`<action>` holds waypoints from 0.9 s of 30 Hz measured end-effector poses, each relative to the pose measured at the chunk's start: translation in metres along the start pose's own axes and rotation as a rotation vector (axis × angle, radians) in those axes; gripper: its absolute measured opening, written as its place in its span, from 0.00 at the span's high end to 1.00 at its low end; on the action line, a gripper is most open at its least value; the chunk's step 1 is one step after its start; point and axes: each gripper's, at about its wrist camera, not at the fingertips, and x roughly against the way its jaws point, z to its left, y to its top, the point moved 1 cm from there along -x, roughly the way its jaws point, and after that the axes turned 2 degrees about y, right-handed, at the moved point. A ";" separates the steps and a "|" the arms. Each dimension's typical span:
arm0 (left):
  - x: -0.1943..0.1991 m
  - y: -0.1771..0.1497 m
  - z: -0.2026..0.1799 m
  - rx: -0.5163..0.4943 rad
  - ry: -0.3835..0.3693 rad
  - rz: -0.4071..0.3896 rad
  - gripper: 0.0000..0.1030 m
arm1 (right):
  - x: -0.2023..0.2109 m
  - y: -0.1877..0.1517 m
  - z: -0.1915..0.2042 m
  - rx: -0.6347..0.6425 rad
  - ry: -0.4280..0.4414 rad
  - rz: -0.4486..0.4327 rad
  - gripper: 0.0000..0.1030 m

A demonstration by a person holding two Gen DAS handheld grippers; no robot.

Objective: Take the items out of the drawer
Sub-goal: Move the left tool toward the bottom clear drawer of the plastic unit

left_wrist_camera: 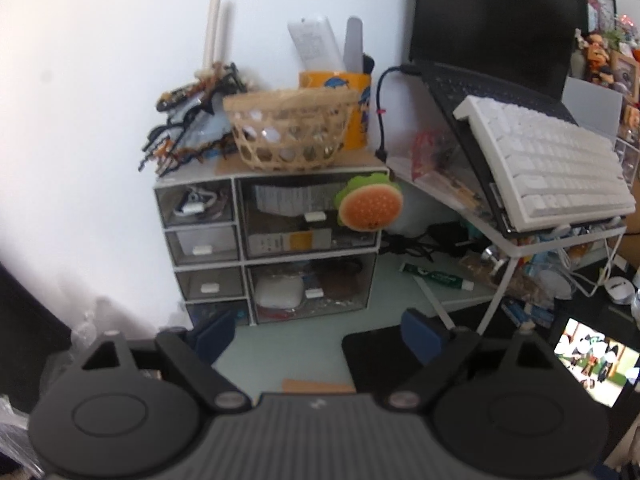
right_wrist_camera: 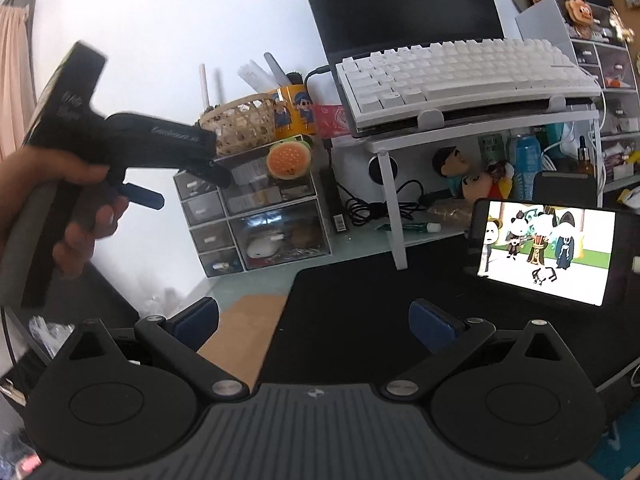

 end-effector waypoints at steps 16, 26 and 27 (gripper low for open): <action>-0.062 0.017 -0.012 0.028 0.084 0.050 0.38 | -0.001 0.001 -0.016 -0.030 0.030 -0.015 0.00; -0.087 0.019 -0.017 0.034 0.089 0.070 0.48 | -0.010 -0.006 -0.021 -0.006 0.060 0.011 0.00; -0.088 0.018 -0.018 0.033 0.090 0.073 0.48 | -0.011 -0.007 -0.021 -0.001 0.064 0.013 0.00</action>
